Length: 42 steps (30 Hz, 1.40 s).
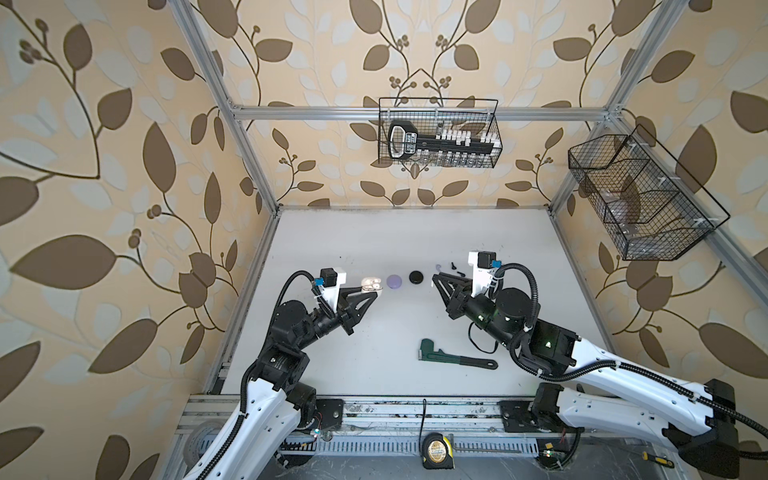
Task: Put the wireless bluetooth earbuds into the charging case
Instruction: 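Lift the cream earbud toward the case while the left gripper brings it forward, then push the cream earbud down into the open case with the right gripper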
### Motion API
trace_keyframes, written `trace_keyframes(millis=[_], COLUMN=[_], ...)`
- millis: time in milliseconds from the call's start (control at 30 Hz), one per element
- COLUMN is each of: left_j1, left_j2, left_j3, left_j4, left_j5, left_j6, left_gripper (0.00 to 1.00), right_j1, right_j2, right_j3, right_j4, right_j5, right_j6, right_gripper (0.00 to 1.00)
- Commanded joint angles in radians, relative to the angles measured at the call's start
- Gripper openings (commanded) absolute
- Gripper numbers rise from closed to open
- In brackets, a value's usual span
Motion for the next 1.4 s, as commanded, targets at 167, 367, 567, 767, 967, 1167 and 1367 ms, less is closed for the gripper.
trace_keyframes(millis=[167, 367, 567, 767, 967, 1167, 1367], left_j1=[-0.159, -0.246, -0.246, -0.247, -0.247, -0.247, -0.247], left_j2=[0.048, 0.009, -0.006, -0.022, -0.036, -0.046, -0.05], left_j3=[0.001, 0.0, -0.004, -0.01, -0.016, -0.016, -0.016], left_j4=[0.091, 0.039, 0.044, 0.043, 0.044, 0.04, 0.037], left_j5=[0.014, -0.085, -0.093, -0.096, -0.099, -0.104, -0.107], left_j6=[0.169, 0.219, 0.204, 0.202, 0.201, 0.199, 0.199], left_gripper=[0.0, 0.0, 0.0, 0.0, 0.0, 0.0, 0.0], right_j1=[0.158, 0.233, 0.277, 0.298, 0.298, 0.298, 0.298], right_j2=[0.096, 0.209, 0.263, 0.301, 0.325, 0.351, 0.373], right_j3=[-0.008, 0.015, 0.022, 0.021, 0.026, 0.033, 0.035], right_j4=[0.297, 0.391, 0.452, 0.499, 0.527, 0.536, 0.544], right_j5=[0.068, 0.098, 0.145, 0.209, 0.248, 0.273, 0.278], right_j6=[-0.15, -0.191, -0.217, -0.231, -0.224, -0.214, -0.205], right_gripper=[0.2, 0.19, 0.19, 0.18, 0.17, 0.16, 0.16])
